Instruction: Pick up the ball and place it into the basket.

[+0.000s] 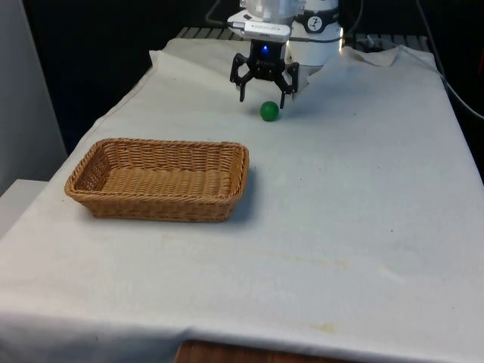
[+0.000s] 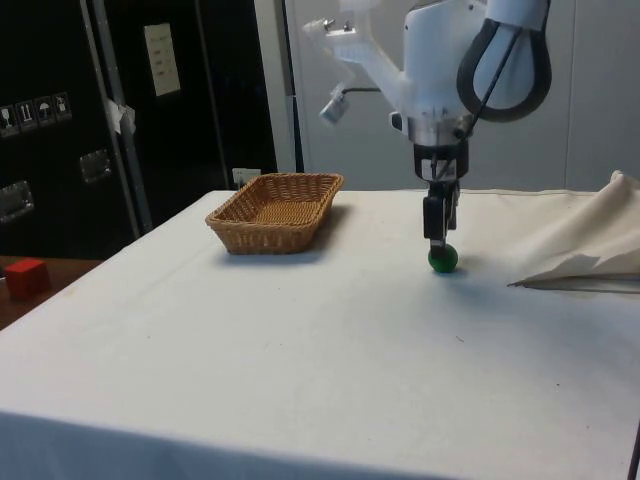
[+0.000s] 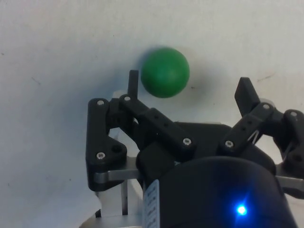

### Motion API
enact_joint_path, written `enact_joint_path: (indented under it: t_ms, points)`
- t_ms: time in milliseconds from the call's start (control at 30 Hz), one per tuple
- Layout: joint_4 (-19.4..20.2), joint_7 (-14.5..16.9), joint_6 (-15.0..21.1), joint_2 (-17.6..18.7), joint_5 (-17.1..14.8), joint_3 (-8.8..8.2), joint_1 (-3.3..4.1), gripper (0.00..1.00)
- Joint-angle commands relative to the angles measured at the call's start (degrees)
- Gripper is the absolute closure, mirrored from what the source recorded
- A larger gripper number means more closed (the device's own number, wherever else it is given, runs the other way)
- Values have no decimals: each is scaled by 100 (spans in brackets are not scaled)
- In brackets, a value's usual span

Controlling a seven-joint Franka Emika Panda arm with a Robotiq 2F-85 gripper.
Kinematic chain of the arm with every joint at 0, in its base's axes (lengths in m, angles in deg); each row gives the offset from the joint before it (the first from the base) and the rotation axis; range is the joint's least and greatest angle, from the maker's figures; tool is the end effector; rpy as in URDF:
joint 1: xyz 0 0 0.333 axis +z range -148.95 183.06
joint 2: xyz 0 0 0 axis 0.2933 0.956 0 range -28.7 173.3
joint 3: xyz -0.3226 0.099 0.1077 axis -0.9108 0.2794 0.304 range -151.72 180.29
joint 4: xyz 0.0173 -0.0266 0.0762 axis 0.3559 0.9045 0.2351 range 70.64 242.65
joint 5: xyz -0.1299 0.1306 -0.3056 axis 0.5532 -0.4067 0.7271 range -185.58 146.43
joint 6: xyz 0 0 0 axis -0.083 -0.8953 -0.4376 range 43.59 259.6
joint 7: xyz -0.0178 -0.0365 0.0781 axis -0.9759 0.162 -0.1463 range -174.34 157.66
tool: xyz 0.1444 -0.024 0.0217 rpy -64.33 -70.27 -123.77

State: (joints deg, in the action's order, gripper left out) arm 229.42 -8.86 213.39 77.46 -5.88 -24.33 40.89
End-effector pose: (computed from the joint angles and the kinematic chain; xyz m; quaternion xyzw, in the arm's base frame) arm 0.3485 -0.0838 0.2156 0.9984 -0.0151 0.0073 0.0544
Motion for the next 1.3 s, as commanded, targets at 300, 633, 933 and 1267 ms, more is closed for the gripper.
enact_joint_path:
  t_ms: [300, 633, 933, 1267]
  points:
    - [126, 132, 155, 6, -298, 195, -57, 0]
    - [138, 132, 155, 17, -350, 229, -57, 0]
    - [115, 109, 189, 86, -355, 252, -52, 0]
    - [63, 29, 229, 246, -355, 338, -52, 0]
